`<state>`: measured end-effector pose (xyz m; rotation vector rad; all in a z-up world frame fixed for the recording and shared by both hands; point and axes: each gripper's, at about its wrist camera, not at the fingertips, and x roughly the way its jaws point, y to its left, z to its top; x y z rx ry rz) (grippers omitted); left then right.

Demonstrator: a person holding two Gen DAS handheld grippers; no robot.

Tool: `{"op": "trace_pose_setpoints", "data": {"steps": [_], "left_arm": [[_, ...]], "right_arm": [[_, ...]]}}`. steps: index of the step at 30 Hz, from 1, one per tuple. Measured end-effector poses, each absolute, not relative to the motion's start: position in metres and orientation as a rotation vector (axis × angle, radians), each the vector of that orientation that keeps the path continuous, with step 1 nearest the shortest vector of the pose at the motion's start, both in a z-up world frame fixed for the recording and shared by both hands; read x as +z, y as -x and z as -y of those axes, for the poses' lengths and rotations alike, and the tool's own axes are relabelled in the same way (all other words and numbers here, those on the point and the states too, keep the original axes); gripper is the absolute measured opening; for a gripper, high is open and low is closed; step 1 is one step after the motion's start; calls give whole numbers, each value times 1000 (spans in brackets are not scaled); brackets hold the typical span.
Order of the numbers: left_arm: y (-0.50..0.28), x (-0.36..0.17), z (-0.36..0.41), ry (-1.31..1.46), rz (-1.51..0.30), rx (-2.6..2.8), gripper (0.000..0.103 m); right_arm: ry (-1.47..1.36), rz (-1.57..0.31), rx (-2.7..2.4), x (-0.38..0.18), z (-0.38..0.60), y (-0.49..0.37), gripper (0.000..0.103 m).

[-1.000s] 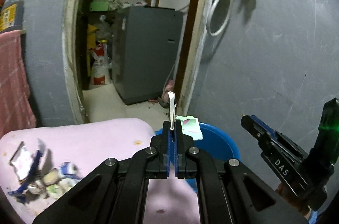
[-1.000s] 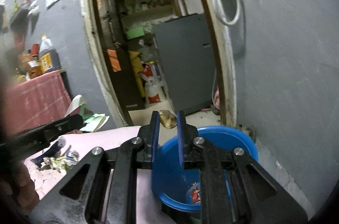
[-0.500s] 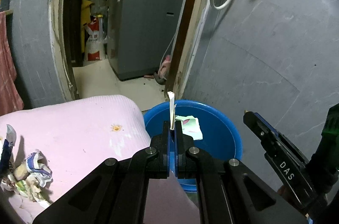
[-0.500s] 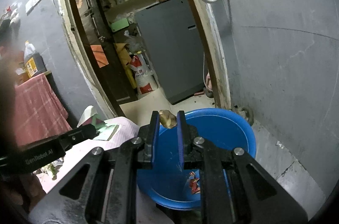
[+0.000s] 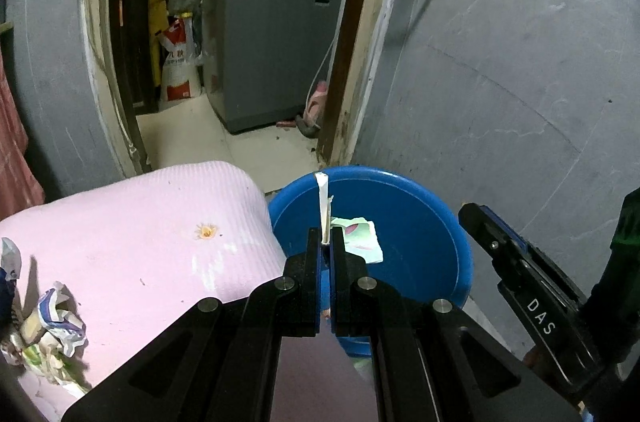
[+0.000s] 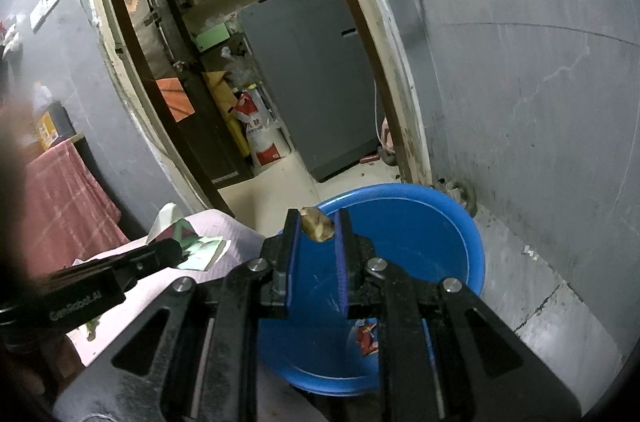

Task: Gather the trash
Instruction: 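Carry both held scraps over the blue bucket, then open both tools to drop the scraps into the blue bucket, then move both tools back over the remaining trash pile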

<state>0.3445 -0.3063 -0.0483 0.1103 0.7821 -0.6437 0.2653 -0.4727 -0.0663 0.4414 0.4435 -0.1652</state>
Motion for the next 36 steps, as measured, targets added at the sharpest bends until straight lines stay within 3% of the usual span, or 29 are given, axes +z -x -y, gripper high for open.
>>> {"op": "trace_pose_setpoints", "data": {"steps": [6,11,17,20,23,28,31,36], "left_arm": [[-351,-54,303,-72,-834,-636,2],[-354,-55,300,-58,-850,-631,7],[-353,-49,294,-35,-829,-616,31],[-351,-45,290,-19,-815,-608,33],[-348,-39,286,2,-799,-599,45],[-341,-26,275,5,-745,-564,62],[-339,-19,262,-3,-719,-532,80],[-329,-3,225,67,-642,-481,89]], "right_arm": [[-466,-454,-171,-70,472,-267,19],[-469,-454,-169,-70,472,-267,32],[-470,-448,-172,-70,473,-266,42],[-470,-437,-175,-69,473,-265,49],[-465,-422,-175,-66,473,-263,55],[-446,-385,-188,-56,470,-256,74],[-417,-349,-188,-47,466,-250,86],[-385,-266,-152,-35,455,-237,101]]}}
